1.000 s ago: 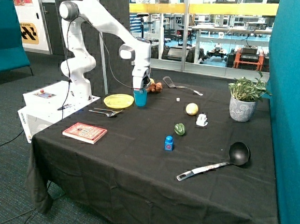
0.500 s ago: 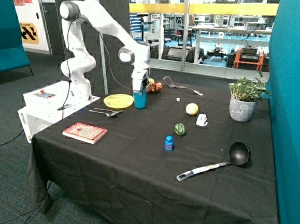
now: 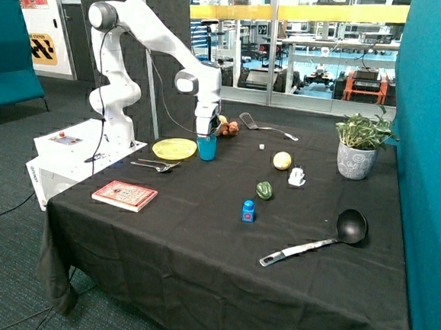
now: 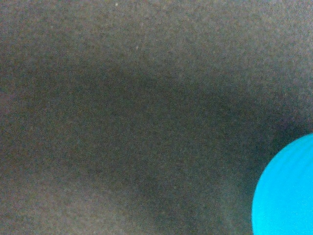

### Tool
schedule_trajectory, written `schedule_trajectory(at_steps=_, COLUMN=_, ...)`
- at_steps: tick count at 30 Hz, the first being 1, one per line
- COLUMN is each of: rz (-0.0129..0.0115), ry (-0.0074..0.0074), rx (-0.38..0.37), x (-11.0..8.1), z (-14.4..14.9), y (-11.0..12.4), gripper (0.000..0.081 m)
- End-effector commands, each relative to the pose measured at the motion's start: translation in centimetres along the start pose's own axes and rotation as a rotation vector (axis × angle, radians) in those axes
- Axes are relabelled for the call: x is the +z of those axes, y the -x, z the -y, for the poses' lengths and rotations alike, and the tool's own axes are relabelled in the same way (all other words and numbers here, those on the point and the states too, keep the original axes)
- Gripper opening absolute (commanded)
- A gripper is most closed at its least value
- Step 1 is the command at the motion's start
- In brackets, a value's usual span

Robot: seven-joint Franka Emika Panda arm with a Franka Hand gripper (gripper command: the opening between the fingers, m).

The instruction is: Set the table

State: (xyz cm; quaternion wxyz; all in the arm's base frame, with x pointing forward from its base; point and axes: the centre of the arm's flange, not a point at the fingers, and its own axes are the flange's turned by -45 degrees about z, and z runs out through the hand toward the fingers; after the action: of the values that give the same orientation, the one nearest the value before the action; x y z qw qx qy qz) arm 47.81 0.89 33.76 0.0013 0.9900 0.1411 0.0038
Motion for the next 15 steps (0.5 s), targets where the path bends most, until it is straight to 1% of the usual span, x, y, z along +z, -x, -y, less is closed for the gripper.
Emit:
schedule_trajectory(at_steps=1, rz=0.0071, ry=-0.0037, rx=-0.009, x=-0.2, z=-0.5, y=-0.7, gripper=0.0000)
schedule_trajectory(at_steps=4, rz=0.0071, ry=-0.0037, rx=-0.007, x=0.0, z=-0.5, y=-0.4, gripper=0.0000)
schedule_trajectory(at_steps=5, rz=0.0071, ry=-0.0037, rx=0.004, x=0.0, z=-0.5, y=-0.3, gripper=0.0000)
schedule_trajectory(at_steps=15, rz=0.0071, ry=-0.0038, rx=-0.014, x=0.6, z=-0.1, y=0.6, gripper=0.0014)
